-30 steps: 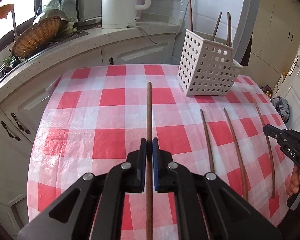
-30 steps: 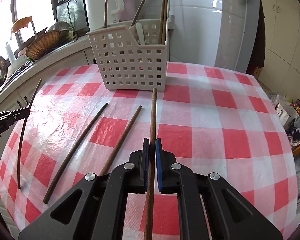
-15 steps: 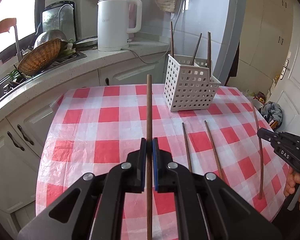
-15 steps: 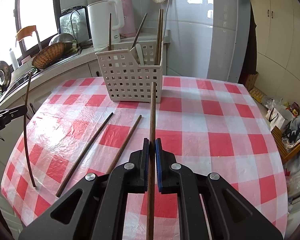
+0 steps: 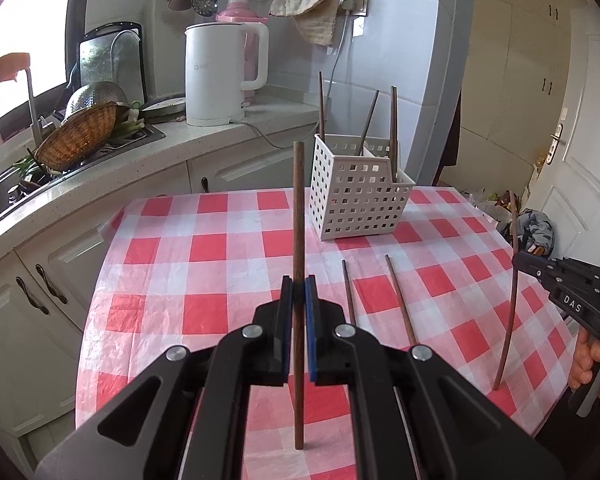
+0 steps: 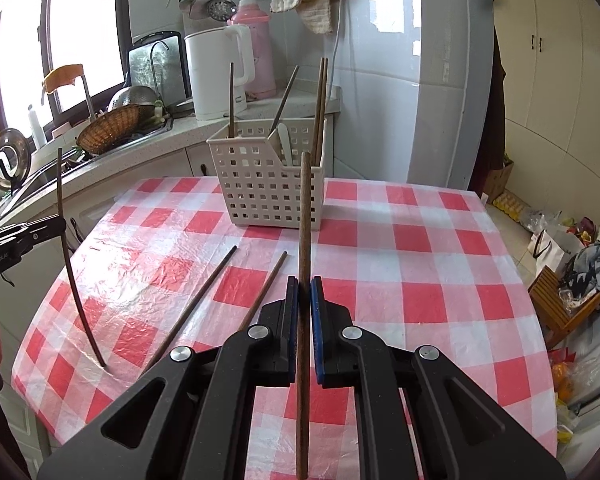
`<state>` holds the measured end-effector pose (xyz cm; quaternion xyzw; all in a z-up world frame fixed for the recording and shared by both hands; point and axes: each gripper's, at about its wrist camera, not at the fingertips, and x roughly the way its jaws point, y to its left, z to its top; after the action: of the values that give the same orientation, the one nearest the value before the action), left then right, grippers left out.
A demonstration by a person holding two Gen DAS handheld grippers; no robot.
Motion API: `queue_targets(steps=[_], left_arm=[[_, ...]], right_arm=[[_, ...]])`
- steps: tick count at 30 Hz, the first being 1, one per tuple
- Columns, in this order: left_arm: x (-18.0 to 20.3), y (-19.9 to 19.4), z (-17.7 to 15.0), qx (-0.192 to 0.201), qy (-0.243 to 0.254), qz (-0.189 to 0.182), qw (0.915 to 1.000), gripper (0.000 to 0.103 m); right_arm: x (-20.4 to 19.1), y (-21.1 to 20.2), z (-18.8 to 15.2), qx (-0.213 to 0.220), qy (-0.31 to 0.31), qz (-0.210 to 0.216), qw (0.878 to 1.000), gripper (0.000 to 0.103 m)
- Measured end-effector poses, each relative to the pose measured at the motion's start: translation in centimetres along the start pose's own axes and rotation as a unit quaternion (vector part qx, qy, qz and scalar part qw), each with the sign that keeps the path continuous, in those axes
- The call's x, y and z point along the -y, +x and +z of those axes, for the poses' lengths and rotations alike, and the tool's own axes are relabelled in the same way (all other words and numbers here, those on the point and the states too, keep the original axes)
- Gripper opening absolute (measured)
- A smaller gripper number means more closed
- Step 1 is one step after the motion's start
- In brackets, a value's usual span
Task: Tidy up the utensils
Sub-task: 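Lift both chopsticks upright and lower them into the caddy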
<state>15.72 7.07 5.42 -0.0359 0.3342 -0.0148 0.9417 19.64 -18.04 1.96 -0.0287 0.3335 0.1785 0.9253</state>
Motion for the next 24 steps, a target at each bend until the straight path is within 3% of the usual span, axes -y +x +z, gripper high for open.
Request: queue_targets(steps=[14, 24], left_arm=[[1.8, -0.4, 3.5, 0.022, 0.017, -0.018, 0.9995, 0.006], [2.6, 0.1, 7.8, 0.034, 0.028, -0.029, 0.9986, 0.006]], right_arm=[[1.0, -0.8, 3.0, 0.018, 0.000, 0.009, 1.000, 0.008], [1.5, 0.4, 6.8, 0.021, -0.001, 0.027, 0.999, 0.008]])
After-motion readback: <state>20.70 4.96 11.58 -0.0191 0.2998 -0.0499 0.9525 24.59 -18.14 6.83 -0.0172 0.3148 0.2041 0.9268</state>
